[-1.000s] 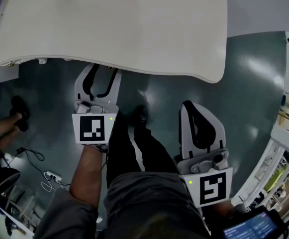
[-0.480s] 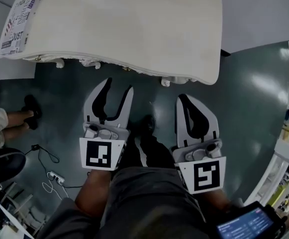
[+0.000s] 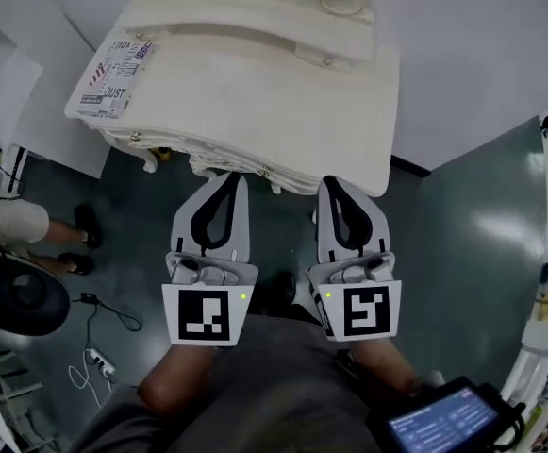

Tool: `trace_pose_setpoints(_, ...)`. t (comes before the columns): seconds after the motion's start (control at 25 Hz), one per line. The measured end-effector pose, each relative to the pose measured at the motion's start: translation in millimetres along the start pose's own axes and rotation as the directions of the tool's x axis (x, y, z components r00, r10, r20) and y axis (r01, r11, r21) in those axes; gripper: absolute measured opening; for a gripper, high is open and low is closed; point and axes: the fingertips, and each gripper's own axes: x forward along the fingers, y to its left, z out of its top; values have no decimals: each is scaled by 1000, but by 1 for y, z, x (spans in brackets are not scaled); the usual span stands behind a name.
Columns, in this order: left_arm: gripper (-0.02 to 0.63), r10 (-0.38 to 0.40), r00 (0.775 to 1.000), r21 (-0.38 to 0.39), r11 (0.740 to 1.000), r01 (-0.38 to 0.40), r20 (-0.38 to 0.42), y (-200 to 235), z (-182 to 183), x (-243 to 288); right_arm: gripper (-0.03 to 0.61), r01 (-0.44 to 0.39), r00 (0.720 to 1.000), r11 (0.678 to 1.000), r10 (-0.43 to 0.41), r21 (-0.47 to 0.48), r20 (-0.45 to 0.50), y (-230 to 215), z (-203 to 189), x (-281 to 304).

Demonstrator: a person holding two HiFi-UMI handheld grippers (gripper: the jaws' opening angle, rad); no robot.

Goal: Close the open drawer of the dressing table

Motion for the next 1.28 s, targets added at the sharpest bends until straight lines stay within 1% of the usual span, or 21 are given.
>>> trace_pose_setpoints(0.16,15,17,999,39,999,-18,39,-7,34,-6,15,-29,999,999,29,-14,23,1,19,-1)
trace_pose_setpoints(0.28,15,20,999,46,999,-22,42,-14,47,-5,14,-49,998,999,50,-22,41,-2,29,0)
trace_pose_setpoints(0.44,15,24,999,59,998,-26,36,-22,47,-9,14,-69,995,997,71,-38,67,-2,35,-1)
trace_pose_setpoints(0.52,15,24,999,53,998,-25,37,-24,46,-10,14,-75,994,996,78,-39,74,-2,35,-2)
trace_pose_setpoints(0.8,15,16,999,62,998,-19,45,-32,45,-8,14,-67,993,997,70,-27,94,-6,33,-8)
trace_pose_setpoints(1.08,15,11,1000,66,998,-12,16,-40,45,4,14,-74,994,997,75,-9,80,-19,31,-3)
trace_pose_setpoints(1.28,15,5,1000,70,998,-7,28,-41,44,-3,14,-70,994,998,70,-10,85,-13,30,-9)
